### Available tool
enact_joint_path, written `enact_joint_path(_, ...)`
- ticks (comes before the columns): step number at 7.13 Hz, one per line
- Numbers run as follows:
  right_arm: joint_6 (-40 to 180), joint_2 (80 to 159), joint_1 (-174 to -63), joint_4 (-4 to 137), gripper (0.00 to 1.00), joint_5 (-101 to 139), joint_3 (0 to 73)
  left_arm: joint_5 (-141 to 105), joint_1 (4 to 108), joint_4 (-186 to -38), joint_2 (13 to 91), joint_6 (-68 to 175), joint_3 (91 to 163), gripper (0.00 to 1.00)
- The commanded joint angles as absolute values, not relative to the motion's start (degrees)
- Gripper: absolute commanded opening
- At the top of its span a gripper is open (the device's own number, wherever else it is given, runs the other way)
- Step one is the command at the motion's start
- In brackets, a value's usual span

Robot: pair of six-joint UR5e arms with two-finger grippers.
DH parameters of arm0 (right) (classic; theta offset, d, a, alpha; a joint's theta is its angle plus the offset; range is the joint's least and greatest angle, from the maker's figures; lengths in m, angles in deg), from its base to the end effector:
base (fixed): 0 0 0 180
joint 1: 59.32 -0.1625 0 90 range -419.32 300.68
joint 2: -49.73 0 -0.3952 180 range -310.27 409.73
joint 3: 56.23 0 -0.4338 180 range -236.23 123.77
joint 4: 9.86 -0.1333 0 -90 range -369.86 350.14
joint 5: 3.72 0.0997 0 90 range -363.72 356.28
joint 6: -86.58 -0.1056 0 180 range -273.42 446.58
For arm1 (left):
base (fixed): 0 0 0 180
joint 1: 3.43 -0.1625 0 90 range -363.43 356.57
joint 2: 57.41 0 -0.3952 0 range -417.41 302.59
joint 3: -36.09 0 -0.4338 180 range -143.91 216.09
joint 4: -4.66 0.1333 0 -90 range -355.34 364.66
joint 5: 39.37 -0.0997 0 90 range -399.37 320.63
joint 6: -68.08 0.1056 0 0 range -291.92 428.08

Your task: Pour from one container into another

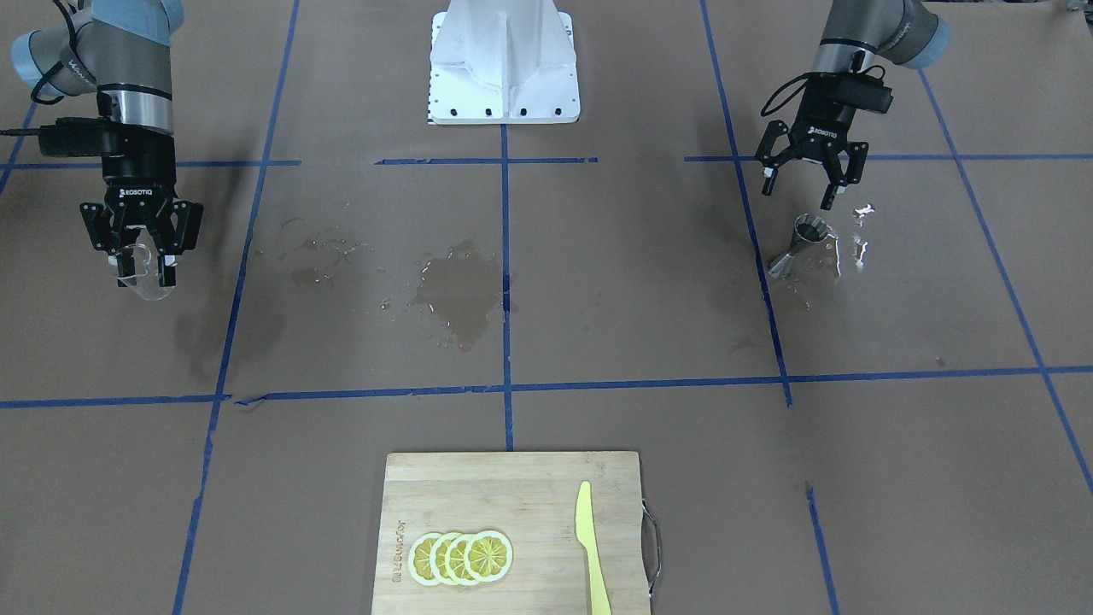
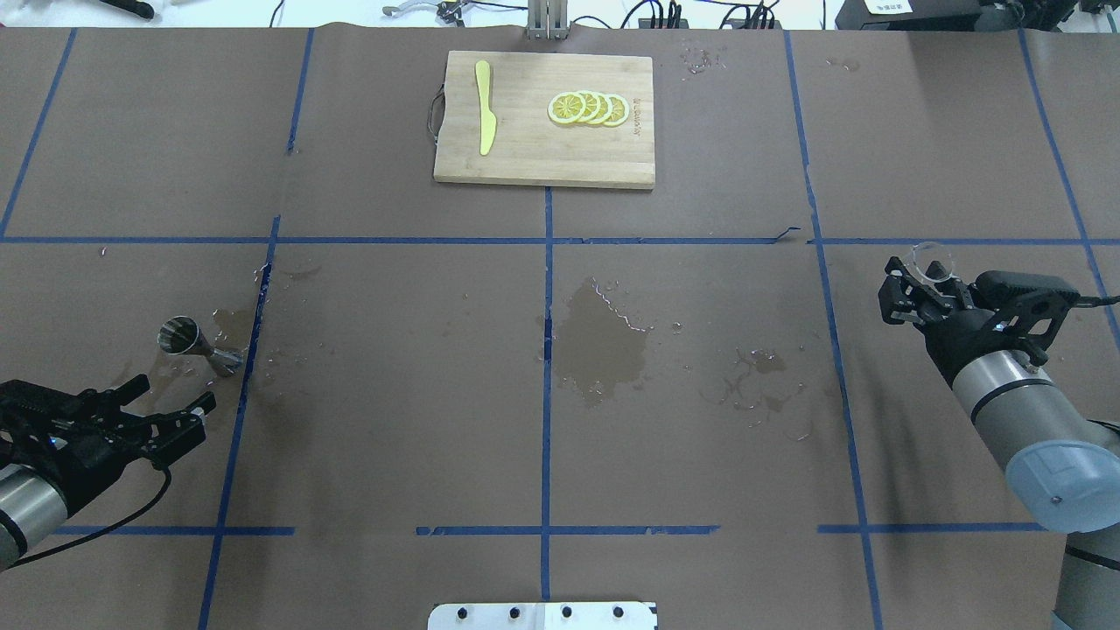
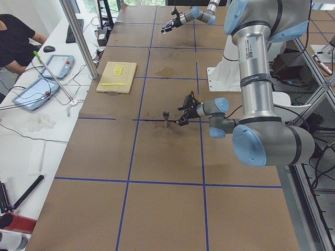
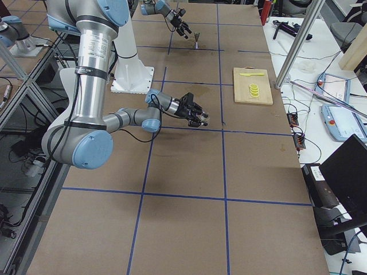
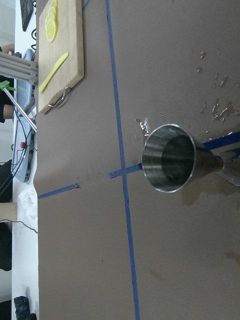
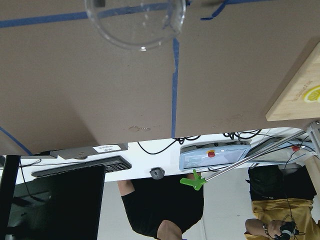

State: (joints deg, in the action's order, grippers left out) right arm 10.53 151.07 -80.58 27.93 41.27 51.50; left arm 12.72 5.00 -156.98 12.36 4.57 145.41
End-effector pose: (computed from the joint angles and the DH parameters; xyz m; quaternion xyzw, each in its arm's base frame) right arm -0.3617 -0.3639 0.4555 0.4549 -0.3300 0.2383 0.7921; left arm 0.3752 -0.2559 0.4736 0.4169 0.4427 -0.0646 0.7912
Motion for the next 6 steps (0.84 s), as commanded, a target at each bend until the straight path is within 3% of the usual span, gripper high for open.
enact_joint_path(1, 10.20, 151.07, -76.74, 27.67, 0.00, 36.57, 49.16, 18.70, 5.27, -156.97, 7.83, 4.89, 150.24, 1.00)
enact_joint_path(6, 7.04, 150.28, -69.00, 27.66, 0.00, 28.99, 43.00, 33.13, 14.85, -156.97, 6.48, 10.25, 153.78, 1.00)
